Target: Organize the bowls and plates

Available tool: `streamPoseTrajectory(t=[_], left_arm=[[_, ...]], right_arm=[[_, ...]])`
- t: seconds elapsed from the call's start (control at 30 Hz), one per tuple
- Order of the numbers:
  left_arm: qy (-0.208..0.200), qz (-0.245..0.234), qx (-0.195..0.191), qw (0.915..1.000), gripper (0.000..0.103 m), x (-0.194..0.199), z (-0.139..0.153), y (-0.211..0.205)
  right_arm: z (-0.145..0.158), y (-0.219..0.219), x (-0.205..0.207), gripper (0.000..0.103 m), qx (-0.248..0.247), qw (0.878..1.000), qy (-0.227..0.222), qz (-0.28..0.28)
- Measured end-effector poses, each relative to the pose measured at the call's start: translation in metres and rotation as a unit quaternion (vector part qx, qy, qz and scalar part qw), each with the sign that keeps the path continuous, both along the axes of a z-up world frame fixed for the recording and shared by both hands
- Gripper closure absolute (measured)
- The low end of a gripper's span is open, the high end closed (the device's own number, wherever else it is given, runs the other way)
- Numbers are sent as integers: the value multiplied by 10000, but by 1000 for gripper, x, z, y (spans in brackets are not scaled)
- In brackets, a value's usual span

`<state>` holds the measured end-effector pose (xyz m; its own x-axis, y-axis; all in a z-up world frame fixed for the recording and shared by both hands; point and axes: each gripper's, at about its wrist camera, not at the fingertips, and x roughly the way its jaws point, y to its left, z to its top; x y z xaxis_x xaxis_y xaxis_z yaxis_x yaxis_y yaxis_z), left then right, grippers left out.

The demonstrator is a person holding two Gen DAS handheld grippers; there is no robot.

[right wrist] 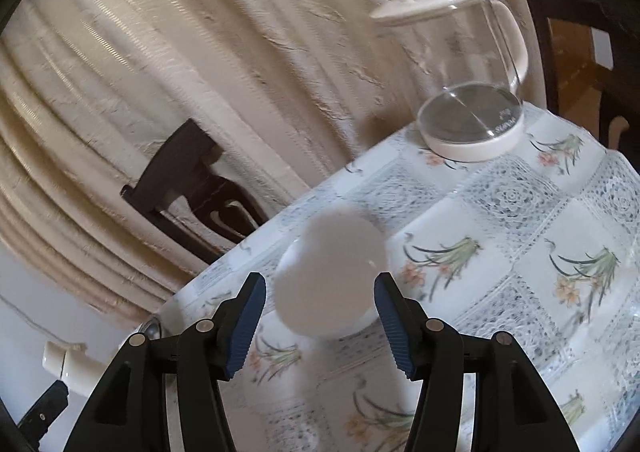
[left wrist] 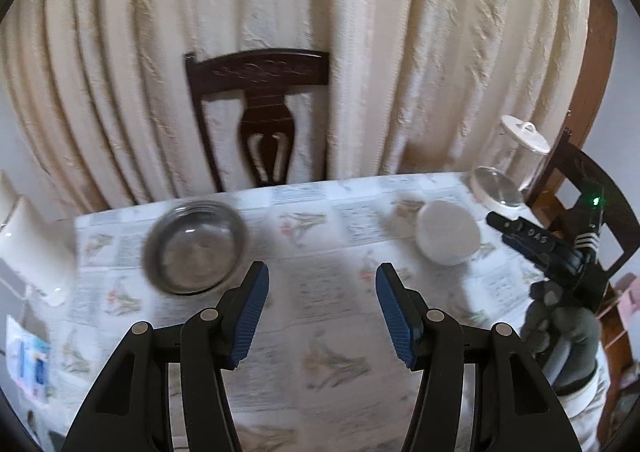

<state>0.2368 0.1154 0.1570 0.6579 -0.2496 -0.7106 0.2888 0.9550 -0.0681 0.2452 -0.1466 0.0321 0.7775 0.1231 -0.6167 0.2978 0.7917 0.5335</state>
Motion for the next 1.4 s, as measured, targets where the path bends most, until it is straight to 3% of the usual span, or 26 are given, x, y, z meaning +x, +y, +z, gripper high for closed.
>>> streamPoseTrajectory(t=[0.23,0.63,1.4], left_arm=[[209,-327,-163,9991,46,32,-20,-56],[760,-375,-412,9955,46,95,-79,-114],[1535,-573,-900,9824,44,152,-156,-172]], right_arm=[[-13,-14,7,43,60,9999,64,51],[-48,-27,16,43,648,9976,151,199],[-66,-32,22,43,932,9953,254,64]])
